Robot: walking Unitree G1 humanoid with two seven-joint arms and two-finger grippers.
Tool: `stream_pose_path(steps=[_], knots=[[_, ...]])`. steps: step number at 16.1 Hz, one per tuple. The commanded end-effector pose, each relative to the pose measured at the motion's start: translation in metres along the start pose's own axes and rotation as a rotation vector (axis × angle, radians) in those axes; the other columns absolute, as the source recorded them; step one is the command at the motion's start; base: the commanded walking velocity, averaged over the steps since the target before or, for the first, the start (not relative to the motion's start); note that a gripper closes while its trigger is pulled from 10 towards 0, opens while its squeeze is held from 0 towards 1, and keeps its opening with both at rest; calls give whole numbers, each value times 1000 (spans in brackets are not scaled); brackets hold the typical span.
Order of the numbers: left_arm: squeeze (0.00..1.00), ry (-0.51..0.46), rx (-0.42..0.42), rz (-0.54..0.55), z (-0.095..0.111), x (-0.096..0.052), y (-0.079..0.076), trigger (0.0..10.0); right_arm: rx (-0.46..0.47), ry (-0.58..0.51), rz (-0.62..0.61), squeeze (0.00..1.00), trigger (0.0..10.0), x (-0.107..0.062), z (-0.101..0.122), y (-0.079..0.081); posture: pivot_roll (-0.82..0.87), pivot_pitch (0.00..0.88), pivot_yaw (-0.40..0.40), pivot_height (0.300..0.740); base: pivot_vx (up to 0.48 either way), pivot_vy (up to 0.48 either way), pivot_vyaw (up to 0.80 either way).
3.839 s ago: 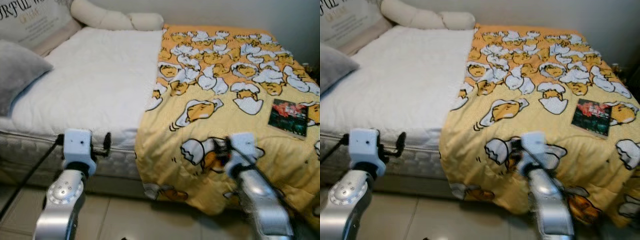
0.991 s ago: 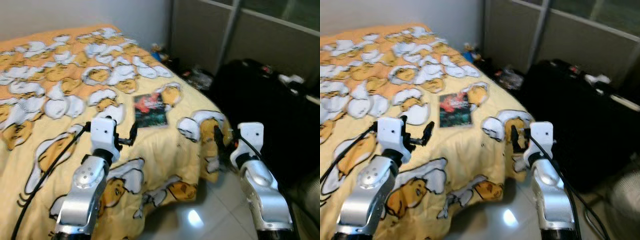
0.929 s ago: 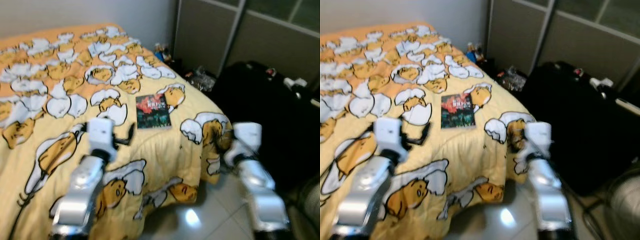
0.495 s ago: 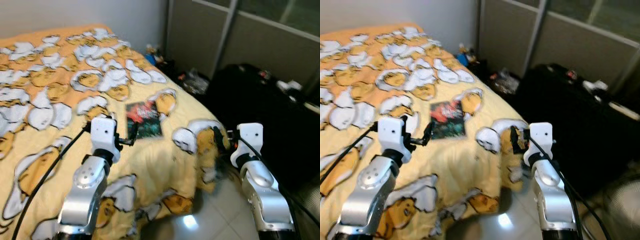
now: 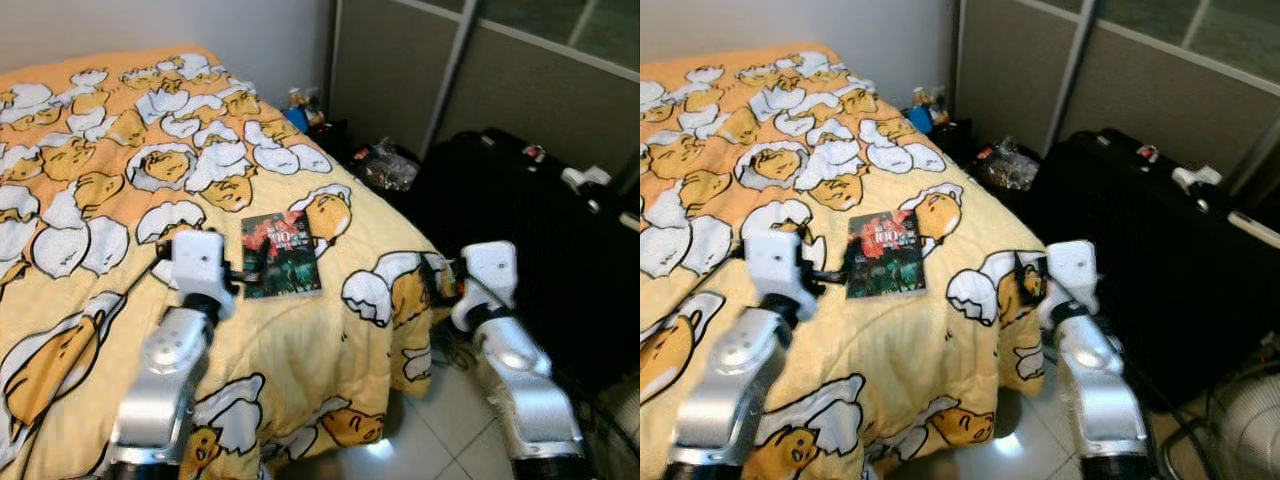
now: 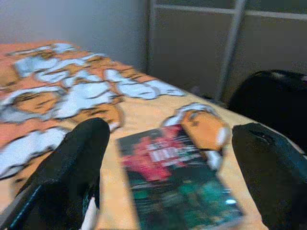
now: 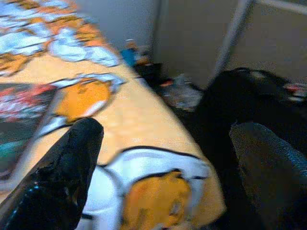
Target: Clean up the room
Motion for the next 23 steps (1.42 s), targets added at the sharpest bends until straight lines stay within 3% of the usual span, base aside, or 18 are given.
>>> stream_pose_path(steps=[1,5,6,8,10,17,20,23], knots=[[827,16,6,9,-3,0,0,10000,-14,-19,6,0,10000,2,5,1,12,0,-21,740,0,-480,800],[820,15,6,13,-3,2,0,10000,-3,-22,3,0,10000,4,4,-1,17,0,-18,740,0,-480,800],[800,9,-25,29,-2,3,1,10000,21,-19,-2,0,10000,5,4,0,18,0,-17,740,0,0,0],[627,12,-22,46,-2,5,4,10000,46,-12,0,0,10000,5,3,1,15,0,-13,740,0,0,0],[624,-6,17,32,0,6,5,10000,45,-9,16,0,10000,5,3,3,13,0,-12,740,0,0,0],[639,-9,-14,19,-4,4,3,10000,40,-21,39,0,10000,6,6,5,6,0,-16,740,257,0,0],[643,-12,-16,14,-4,3,3,10000,-6,-23,72,0,10000,5,6,10,11,0,-21,740,333,0,0],[639,-9,-16,0,-5,3,2,10000,-8,-17,86,0,10000,6,5,12,17,0,-26,740,335,0,681]])
Point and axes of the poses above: a point about 5 cm out from each wrist's last joint towards the gripper, its own x axis pointing out of the wrist towards the gripper, its own z axis along the axis of the wrist's last joint, y = z × x, the point moved 2 cm from there along x, pointing out of the wrist towards the gripper, and after that the axes turned 12 degrees about -x, right-handed, at the moved point
